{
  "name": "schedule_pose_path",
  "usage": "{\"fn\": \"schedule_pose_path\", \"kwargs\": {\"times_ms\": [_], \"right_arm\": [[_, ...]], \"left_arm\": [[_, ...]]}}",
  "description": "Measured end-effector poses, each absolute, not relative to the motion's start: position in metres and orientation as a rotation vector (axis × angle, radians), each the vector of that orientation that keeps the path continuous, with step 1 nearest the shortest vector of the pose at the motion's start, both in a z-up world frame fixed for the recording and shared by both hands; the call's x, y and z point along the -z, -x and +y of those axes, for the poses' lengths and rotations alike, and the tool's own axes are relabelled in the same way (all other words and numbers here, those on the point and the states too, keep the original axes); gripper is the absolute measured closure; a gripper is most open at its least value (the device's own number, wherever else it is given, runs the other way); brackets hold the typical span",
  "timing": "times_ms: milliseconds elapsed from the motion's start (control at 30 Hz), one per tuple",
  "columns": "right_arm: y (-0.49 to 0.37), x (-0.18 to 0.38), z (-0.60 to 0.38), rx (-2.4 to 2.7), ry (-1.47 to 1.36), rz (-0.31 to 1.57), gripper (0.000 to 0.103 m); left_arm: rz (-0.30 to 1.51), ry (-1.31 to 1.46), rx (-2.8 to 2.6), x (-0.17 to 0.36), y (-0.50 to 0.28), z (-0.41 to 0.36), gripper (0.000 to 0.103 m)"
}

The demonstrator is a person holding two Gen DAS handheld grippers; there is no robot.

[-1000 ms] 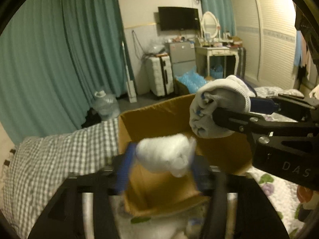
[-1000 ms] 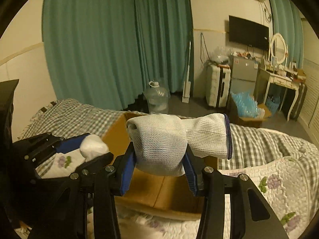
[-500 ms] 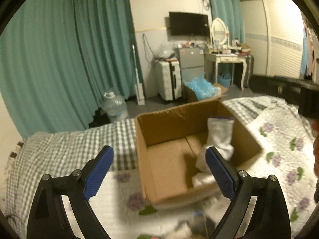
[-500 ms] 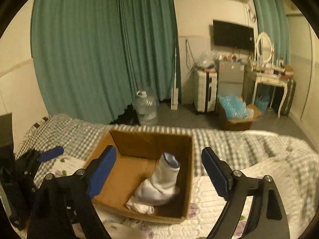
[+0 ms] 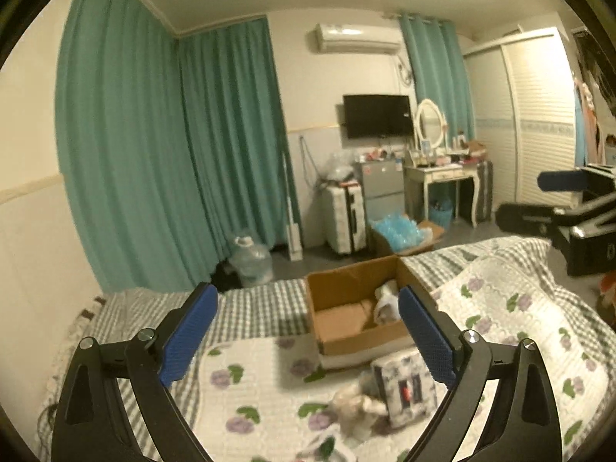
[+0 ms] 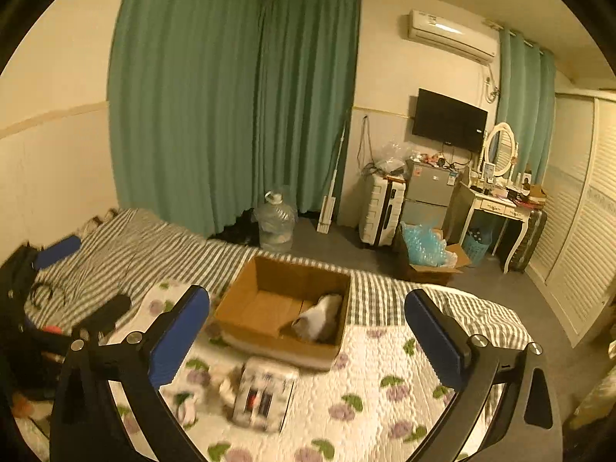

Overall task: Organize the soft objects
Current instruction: 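Open both tools to drop the items into the box, then grasp the floral tissue paper pack with the right tool while the left grasps the white-green scrunchie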

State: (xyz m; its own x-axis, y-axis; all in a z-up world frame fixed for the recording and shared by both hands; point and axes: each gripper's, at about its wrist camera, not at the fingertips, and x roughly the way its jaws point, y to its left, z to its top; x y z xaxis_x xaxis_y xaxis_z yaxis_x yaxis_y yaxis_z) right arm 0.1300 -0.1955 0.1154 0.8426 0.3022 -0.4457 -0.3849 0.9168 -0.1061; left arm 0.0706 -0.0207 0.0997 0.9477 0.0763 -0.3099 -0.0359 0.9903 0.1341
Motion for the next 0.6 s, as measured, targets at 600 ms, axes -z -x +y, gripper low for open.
{"fn": "schedule_pose_path", "kwargs": {"times_ms": [600], "right_arm": [[-0.159,0.09,-0.155,-0.298,0.155,0.637,0.001]], "left_arm": [[0.572,-0.035,-0.1,0.055,-0.081,0.002,0.007]]}}
